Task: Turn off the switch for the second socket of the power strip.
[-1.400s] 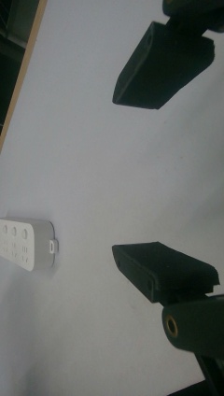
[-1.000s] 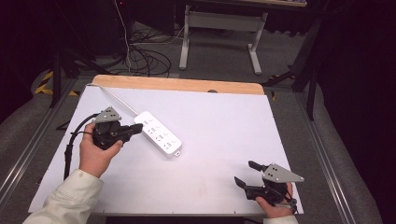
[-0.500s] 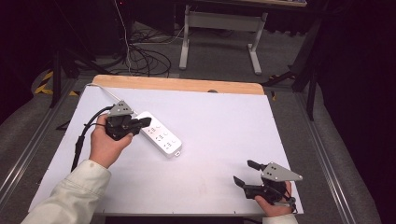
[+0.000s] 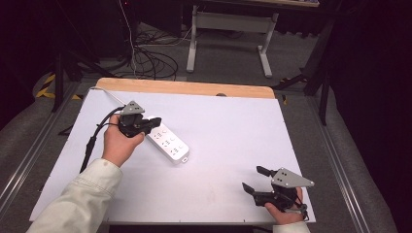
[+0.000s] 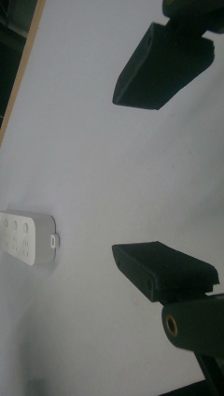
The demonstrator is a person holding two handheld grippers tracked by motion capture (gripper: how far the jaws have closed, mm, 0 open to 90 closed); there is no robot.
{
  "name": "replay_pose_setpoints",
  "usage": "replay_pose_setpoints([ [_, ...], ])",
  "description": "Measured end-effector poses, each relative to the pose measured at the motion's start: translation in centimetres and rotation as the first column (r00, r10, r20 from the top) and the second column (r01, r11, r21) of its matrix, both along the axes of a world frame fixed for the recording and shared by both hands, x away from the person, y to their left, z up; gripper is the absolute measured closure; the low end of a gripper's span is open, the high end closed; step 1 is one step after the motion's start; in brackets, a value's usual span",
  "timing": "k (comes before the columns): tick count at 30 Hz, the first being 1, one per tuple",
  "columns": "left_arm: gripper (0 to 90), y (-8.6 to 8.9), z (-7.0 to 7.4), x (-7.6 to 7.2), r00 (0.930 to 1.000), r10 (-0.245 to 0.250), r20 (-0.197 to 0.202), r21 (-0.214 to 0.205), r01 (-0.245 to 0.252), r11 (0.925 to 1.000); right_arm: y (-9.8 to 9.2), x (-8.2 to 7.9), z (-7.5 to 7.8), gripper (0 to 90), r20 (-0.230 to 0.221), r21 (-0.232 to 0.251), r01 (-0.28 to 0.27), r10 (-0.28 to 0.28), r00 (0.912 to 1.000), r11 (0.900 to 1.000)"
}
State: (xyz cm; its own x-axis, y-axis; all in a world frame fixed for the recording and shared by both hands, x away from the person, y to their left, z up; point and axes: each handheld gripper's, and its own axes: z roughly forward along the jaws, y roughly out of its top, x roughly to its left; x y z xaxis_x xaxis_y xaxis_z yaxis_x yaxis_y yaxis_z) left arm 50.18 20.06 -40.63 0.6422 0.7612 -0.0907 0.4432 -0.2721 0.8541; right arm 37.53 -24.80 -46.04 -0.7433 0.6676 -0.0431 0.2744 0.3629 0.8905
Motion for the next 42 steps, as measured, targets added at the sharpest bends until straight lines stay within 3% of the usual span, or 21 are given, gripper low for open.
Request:
replay_pose_setpoints([
  [4, 89.9, -0.2, -0.5, 0.5, 1.0, 0.002, 0.008, -0.004, -0.002, 1.0, 0.0, 0.0, 0.0, 23.8, -0.003, 0.0, 0.001, -0.001, 1.0, 1.0],
  [18, 89.9, -0.5, -2.7, 2.6, 0.9989, 0.041, -0.024, -0.037, -0.042, 0.9984, 0.0, 0.0, 0.0, 24.1, -0.004, -0.002, -0.004, 0.004, 1.0, 1.0],
  [30, 89.9, -1.2, -4.5, 3.2, 0.9999, 0.01, 0.003, 0.087, -0.01, 0.9962, 0.0, 0.0, 0.0, 24.3, -0.003, -0.004, -0.009, 0.009, 1.0, 1.0],
  [37, 89.9, -1.6, -5.3, 3.5, 0.998, 0.024, -0.058, 0.119, -0.017, 0.9928, 0.0, 0.0, 0.0, 24.3, -0.005, -0.004, -0.011, 0.011, 0.9999, 0.9999],
  [42, 89.9, -1.6, -5.6, 3.6, 0.9968, 0.033, -0.073, 0.134, -0.023, 0.9907, 0.0, 0.0, -0.1, 24.3, -0.005, -0.002, -0.013, 0.013, 0.9999, 0.9999],
])
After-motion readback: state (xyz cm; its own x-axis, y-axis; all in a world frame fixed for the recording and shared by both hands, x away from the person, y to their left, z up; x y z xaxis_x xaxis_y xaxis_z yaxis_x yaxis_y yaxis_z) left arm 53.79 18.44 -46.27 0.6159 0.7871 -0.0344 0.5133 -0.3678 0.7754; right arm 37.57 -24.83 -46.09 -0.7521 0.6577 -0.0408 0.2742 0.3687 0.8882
